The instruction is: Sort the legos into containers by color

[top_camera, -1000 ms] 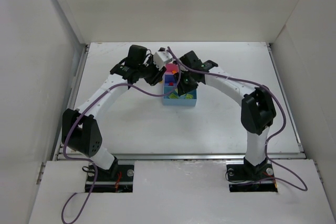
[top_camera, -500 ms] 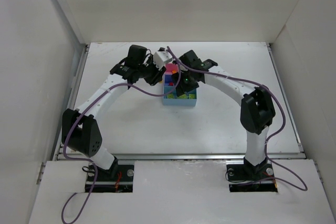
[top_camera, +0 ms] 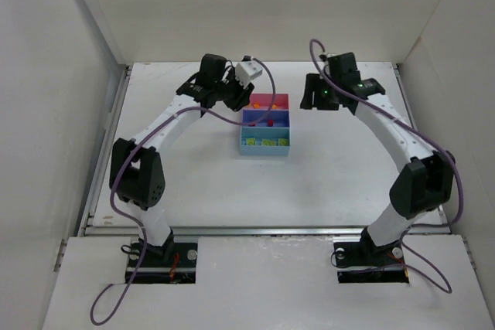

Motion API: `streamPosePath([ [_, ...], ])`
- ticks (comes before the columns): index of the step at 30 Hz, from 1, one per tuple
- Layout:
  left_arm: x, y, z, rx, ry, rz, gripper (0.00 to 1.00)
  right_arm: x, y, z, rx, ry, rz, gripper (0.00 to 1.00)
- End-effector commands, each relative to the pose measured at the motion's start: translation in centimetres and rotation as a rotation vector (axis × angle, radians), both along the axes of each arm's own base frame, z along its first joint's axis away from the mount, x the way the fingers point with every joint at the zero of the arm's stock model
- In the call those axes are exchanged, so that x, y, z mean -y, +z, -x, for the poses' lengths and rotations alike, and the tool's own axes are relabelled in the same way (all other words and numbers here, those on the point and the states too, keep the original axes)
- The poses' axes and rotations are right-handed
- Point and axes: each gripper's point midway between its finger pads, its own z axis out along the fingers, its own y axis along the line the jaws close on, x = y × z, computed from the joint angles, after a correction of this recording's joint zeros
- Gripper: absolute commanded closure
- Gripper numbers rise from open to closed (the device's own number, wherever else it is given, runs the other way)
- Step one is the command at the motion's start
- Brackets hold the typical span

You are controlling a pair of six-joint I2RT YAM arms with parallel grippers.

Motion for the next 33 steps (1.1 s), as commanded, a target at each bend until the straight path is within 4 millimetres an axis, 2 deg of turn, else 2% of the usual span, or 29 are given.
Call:
streamPosePath([
  [1, 2.5, 2.5, -3.5, 0.046, 0.012, 0.109, 1.00, 1.1, 2.1, -0.7, 0.077, -0.082, -0.034, 0.36],
  [5, 3.9, 1.5, -6.4, 0.022, 0.044, 0.147, 1.00, 2.4, 1.5, 0.0, 0.061, -0.107, 0.002, 0.36],
  [6, 4.4, 1.3, -6.5, 0.016, 0.047, 0.147, 1.00, 2.4, 1.9, 0.1, 0.070, -0.107, -0.001, 0.36],
  [8, 5.1, 0.8, -6.8, 0.019, 0.045, 0.144, 1.00, 2.5, 0.9, 0.5, 0.047, -0.107, 0.007, 0.36],
  [9, 5.0, 0.6, -7.6, 0.040, 0.063, 0.142, 1.00, 2.6, 1.3, 0.6, 0.057, -0.107, 0.004, 0.36],
  [11, 4.9, -0.1, -8.0, 0.041, 0.085, 0.139, 1.00, 2.5, 0.5, 0.9, 0.040, -0.100, 0.003, 0.36],
  [12, 5.4, -0.6, -8.2, 0.036, 0.094, 0.144, 1.00, 2.5, 0.8, 1.0, 0.049, -0.100, 0.000, 0.36],
  [15, 5.1, -1.9, -9.0, 0.030, 0.140, 0.129, 1.00, 2.4, 0.5, 1.2, 0.038, -0.092, -0.004, 0.36],
  [17, 5.1, -1.4, -9.5, 0.050, 0.153, 0.145, 1.00, 2.5, 0.5, 1.4, 0.038, -0.092, -0.004, 0.36],
  [21, 5.3, -2.4, -9.7, 0.033, 0.159, 0.145, 0.99, 2.5, 0.8, 1.5, 0.046, -0.092, -0.007, 0.36],
  [25, 4.9, -4.3, -9.0, -0.009, 0.161, 0.120, 0.61, 2.5, 0.5, 1.7, 0.038, -0.092, -0.004, 0.36],
  [27, 4.8, -4.6, -9.0, -0.007, 0.169, 0.116, 0.44, 2.5, 0.5, 1.7, 0.038, -0.092, -0.004, 0.36],
  [30, 4.7, -4.6, -9.1, -0.011, 0.183, 0.118, 0.38, 2.4, 0.5, 1.7, 0.035, -0.086, -0.010, 0.36],
  [33, 5.0, -3.0, -9.2, 0.005, 0.178, 0.146, 0.35, 2.2, 0.5, 1.8, 0.033, -0.078, -0.017, 0.36],
])
